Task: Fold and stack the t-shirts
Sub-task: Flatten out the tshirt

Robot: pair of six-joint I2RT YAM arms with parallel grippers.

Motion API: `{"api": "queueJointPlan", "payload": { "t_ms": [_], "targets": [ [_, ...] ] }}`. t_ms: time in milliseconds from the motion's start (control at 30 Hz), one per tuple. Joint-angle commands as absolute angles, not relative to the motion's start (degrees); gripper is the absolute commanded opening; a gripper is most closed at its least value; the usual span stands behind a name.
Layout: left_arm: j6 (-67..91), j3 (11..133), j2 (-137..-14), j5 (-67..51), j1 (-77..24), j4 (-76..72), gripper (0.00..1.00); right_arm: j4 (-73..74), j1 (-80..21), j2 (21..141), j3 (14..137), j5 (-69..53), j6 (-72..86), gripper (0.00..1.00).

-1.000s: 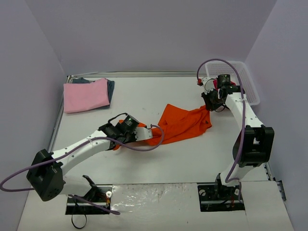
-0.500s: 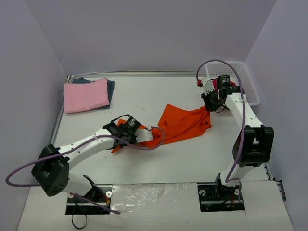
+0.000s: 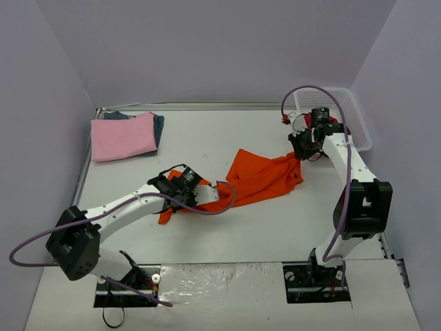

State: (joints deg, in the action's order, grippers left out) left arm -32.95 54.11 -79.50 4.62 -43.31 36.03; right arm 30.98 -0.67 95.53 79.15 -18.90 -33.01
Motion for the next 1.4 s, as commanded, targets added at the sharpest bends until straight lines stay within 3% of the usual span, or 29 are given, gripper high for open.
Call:
{"api": "queueJointPlan", "payload": {
  "t_ms": [0, 233, 533, 833, 1067, 1367],
  "targets": [
    [-32.69, 53.97, -77.44, 4.39, -43.07, 35.87, 0.02, 31.64, -0.26, 93.61, 78.40, -18.37, -33.49, 0.00],
    [-30.95, 55.54, -76.46, 10.28, -39.13, 33.31, 0.02, 31.64, -0.26, 92.55, 78.75, -18.01, -33.22, 0.00],
    [-19.09, 80.38, -82.78, -12.11, -10.76, 40.51, 0.02, 31.73, -0.26, 94.74, 87.35, -17.58, -31.73, 0.00],
    [-14.07, 101.94, -86.49, -13.88, -8.70, 46.57, 0.03, 32.60, 2.89, 96.77, 107.48, -17.40, -27.07, 0.00],
    [-13.89, 110.56, -76.23, -14.68, -8.53, 54.39, 0.02, 34.10, 4.83, 81.06, 100.39, -19.77, -29.44, 0.00],
    [-13.62, 103.99, -60.05, -14.76, -7.65, 55.11, 0.02, 36.29, 4.75, 55.39, 84.65, -18.46, -31.64, 0.00]
  ]
}}
